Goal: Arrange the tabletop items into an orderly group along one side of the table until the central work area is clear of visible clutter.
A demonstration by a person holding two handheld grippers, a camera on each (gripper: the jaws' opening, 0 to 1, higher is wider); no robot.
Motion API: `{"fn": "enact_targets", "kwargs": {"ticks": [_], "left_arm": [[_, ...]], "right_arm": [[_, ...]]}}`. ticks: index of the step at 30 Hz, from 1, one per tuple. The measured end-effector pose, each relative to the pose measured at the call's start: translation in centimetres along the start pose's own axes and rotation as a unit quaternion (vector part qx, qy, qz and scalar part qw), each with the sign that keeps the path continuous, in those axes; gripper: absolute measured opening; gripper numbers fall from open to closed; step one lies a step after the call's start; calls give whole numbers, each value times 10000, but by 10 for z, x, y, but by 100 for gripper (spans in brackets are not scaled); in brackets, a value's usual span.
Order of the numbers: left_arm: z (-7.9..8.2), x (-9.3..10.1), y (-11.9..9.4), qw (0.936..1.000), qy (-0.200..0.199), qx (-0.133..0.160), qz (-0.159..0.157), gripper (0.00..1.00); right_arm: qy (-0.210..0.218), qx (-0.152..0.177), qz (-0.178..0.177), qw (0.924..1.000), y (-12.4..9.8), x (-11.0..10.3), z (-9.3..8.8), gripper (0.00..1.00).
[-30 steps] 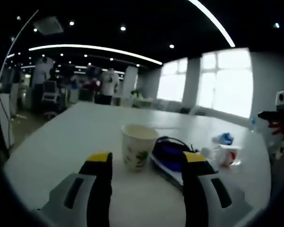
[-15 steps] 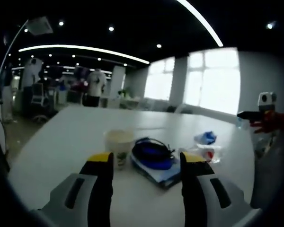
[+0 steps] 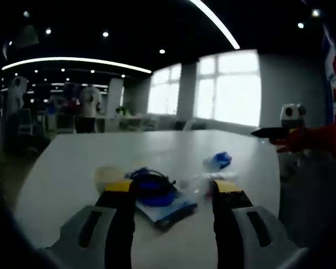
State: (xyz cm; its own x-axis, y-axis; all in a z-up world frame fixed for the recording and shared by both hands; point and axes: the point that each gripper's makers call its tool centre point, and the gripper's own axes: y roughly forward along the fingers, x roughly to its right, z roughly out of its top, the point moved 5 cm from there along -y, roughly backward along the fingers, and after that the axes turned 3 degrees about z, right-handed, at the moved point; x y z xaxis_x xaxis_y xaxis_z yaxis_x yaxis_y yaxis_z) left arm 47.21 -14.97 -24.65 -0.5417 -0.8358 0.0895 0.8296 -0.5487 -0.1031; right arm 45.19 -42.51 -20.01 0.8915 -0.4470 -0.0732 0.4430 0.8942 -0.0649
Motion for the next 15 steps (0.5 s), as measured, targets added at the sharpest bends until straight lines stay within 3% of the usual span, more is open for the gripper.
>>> {"fn": "enact_targets", "kwargs": {"ticks": [9,15], "left_arm": [[17,34,4,9987,187,5,-477,51],[20,53,3,9969,321,-62,-722,50]], "right_arm": [[-98,26,45,9999,-7,-3,6,73],[-231,-146,66,9996,-14,-5,3,72]]}}
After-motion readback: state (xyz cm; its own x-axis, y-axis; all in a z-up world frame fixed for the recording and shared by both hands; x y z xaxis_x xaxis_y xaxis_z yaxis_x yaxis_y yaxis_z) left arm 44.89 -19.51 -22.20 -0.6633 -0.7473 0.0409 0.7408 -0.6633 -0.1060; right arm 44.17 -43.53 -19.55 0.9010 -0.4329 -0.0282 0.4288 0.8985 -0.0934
